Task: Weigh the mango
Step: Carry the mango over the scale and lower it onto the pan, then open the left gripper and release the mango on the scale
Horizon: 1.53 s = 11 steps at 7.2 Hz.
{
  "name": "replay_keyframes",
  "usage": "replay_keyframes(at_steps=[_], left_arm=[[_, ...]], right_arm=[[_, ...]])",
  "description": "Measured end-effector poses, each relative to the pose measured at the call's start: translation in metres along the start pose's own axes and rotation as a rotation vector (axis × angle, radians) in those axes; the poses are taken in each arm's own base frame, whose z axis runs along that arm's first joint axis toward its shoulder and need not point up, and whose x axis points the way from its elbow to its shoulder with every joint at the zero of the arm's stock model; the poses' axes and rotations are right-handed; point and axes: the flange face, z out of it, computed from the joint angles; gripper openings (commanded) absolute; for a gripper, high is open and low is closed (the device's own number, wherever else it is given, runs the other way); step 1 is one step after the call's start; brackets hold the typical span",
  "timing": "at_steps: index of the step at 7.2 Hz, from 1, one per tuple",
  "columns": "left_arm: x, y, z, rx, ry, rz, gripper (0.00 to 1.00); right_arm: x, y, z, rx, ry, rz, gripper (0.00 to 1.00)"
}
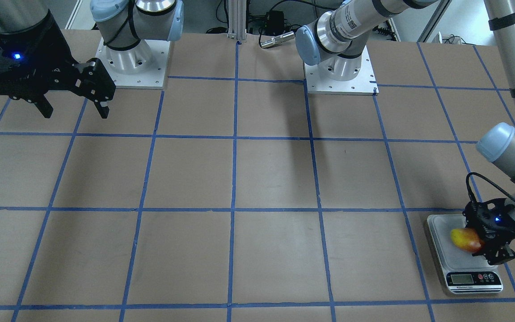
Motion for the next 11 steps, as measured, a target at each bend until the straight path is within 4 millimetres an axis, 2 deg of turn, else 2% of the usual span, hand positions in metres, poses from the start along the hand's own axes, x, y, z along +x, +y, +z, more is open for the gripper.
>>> replay_keyframes(at_steps=[1, 3, 5, 6, 8, 11], left_arm=[[0.000, 0.000, 0.002, 0.002, 0.003, -0.001, 0.97], [0.001, 0.000, 0.004, 0.004, 0.011, -0.005, 0.99], [0.000, -0.001, -0.013, -0.009, -0.003, -0.009, 0.99], [0.000, -0.003, -0.030, -0.012, -0.010, -0.008, 0.99], [0.011, -0.008, -0.078, -0.005, 0.014, -0.015, 0.99], [0.052, -0.032, -0.166, 0.036, 0.108, -0.040, 0.99]], right_arm=[[0.000, 0.000, 0.000, 0.000, 0.000, 0.000, 1.00], [0.000, 0.000, 0.000, 0.000, 0.000, 0.000, 1.00], [0.000, 0.000, 0.000, 0.001, 0.000, 0.000, 1.00], [0.000, 0.000, 0.000, 0.001, 0.000, 0.000, 1.00], [0.000, 0.000, 0.000, 0.000, 0.000, 0.000, 1.00], [0.000, 0.000, 0.000, 0.000, 0.000, 0.000, 1.00]])
